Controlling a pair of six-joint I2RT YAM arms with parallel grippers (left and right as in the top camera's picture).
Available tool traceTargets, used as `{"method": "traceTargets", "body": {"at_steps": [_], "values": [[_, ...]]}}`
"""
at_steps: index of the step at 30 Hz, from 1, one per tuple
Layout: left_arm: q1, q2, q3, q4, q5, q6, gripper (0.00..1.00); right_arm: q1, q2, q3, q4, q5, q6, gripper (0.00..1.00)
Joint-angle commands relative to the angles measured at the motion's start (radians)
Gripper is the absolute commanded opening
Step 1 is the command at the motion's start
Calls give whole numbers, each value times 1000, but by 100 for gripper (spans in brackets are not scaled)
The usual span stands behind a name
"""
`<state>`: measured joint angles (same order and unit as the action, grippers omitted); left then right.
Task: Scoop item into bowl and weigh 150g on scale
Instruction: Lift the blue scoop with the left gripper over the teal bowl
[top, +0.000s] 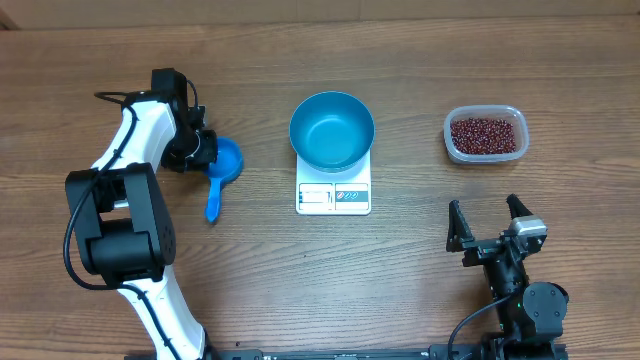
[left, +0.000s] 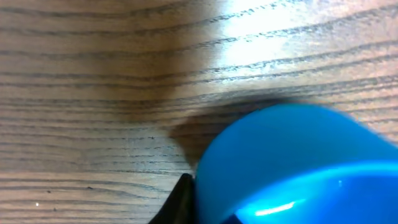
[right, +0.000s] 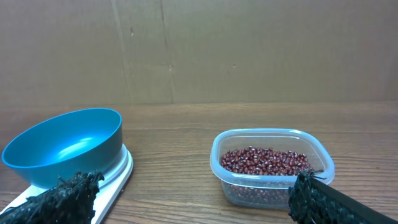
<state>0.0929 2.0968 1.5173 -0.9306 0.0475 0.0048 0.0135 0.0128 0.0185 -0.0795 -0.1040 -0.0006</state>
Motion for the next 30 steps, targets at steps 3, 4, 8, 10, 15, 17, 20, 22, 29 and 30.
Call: {"method": "traceTargets", "body": {"at_steps": [3, 4, 8, 10, 15, 17, 20, 22, 29, 30], "values": [[-2, 16, 21, 0, -3, 3, 4, -3, -10, -10, 3, 6, -8, 100], [-2, 16, 21, -2, -3, 3, 4, -3, -10, -10, 3, 6, -8, 100], [-2, 15, 40, -42, -3, 3, 4, -3, -10, -10, 3, 6, -8, 100], [-2, 14, 70, -75, -4, 3, 4, -3, -10, -10, 3, 6, -8, 100], [-2, 14, 251, -226, -3, -2, 4, -3, -10, -10, 3, 6, -8, 100], [-2, 14, 358, -302, -2, -16, 4, -3, -10, -10, 3, 5, -8, 100], [-2, 14, 538, -430, 4, -102, 4, -3, -10, -10, 3, 6, -8, 100], [-2, 14, 647, -512, 29, -187, 4, -3, -10, -10, 3, 6, -8, 100], [-2, 14, 889, -735, 212, -444, 4, -3, -10, -10, 3, 5, -8, 100], [-2, 14, 890, -745, 232, -447, 4, -3, -10, -10, 3, 6, -8, 100]]}}
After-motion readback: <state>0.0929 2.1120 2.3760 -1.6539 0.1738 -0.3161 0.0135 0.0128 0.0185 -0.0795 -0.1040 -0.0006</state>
